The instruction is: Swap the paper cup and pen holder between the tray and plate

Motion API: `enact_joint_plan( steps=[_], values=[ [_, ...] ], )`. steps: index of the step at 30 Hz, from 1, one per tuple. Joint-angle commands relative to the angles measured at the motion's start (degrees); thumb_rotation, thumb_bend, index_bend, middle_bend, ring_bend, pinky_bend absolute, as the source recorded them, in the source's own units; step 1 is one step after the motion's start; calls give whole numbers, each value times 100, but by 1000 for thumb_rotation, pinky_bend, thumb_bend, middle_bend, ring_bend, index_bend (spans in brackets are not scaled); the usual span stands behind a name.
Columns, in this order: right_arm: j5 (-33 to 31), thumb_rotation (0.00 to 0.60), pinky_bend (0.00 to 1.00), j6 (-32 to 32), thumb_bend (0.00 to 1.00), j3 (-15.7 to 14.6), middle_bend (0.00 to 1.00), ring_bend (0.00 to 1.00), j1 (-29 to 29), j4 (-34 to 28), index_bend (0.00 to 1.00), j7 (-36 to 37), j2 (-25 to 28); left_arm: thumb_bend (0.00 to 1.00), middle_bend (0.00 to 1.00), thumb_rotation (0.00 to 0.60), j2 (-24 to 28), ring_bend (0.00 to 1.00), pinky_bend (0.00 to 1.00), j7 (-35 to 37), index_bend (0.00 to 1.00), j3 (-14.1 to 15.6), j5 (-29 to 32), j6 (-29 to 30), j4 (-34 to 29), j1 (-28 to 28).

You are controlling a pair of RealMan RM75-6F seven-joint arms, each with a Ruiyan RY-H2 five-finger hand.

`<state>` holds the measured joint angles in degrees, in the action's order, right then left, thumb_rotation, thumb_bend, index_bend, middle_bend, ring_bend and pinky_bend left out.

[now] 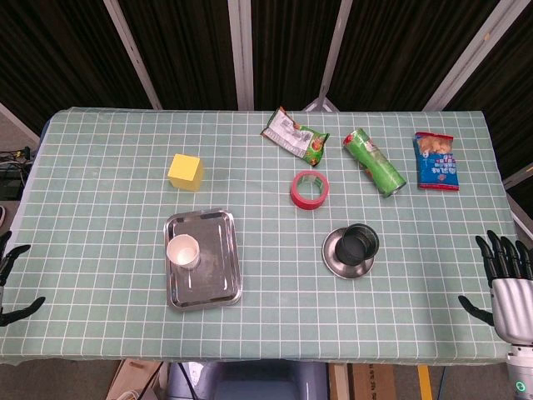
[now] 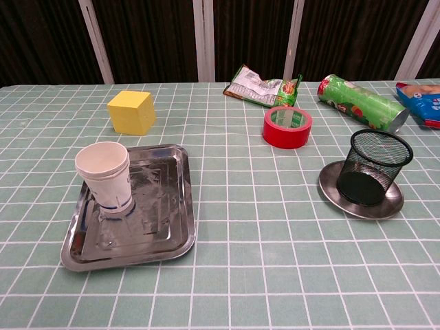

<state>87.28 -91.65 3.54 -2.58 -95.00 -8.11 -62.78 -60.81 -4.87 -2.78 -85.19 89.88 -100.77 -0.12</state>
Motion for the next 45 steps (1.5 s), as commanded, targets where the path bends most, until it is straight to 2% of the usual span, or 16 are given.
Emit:
enact_joint_plan(
  steps=[1,8,15,22,25,34,42,45],
  values=[
    [3,600,0,13,69,-3,21,0,3,-16,40,-11,5,51,0,600,-2,0,183,-22,189,9,-30,20,-18,5],
    [10,600,0,41,69,-10,21,0,22,-91,40,35,17,7,0,600,-14,0,177,-8,188,70,-198,102,-41,34],
    [-85,600,0,121,69,-15,21,0,59,-190,40,79,92,7,0,600,51,0,170,154,184,110,-299,-94,-33,-80],
    [-142,600,0,152,69,10,21,0,81,-207,20,171,133,0,0,600,62,0,115,378,152,111,-386,-378,-87,-282],
    [-176,600,0,191,69,21,21,0,77,-212,21,188,141,0,0,600,42,0,80,274,143,-31,-291,-645,-196,-521],
    [-157,600,0,156,69,27,20,0,115,-254,21,161,157,0,0,600,-123,0,50,-426,138,-476,581,-2135,-540,-1555],
    [-202,600,0,158,69,59,20,0,136,-261,20,249,189,0,0,600,-723,0,51,-771,138,-708,1190,-3112,-526,-2366],
    [-216,600,0,159,69,72,19,0,143,-253,21,284,205,0,0,600,-985,0,52,-992,138,-764,1385,-3273,-370,-2607]
  ],
)
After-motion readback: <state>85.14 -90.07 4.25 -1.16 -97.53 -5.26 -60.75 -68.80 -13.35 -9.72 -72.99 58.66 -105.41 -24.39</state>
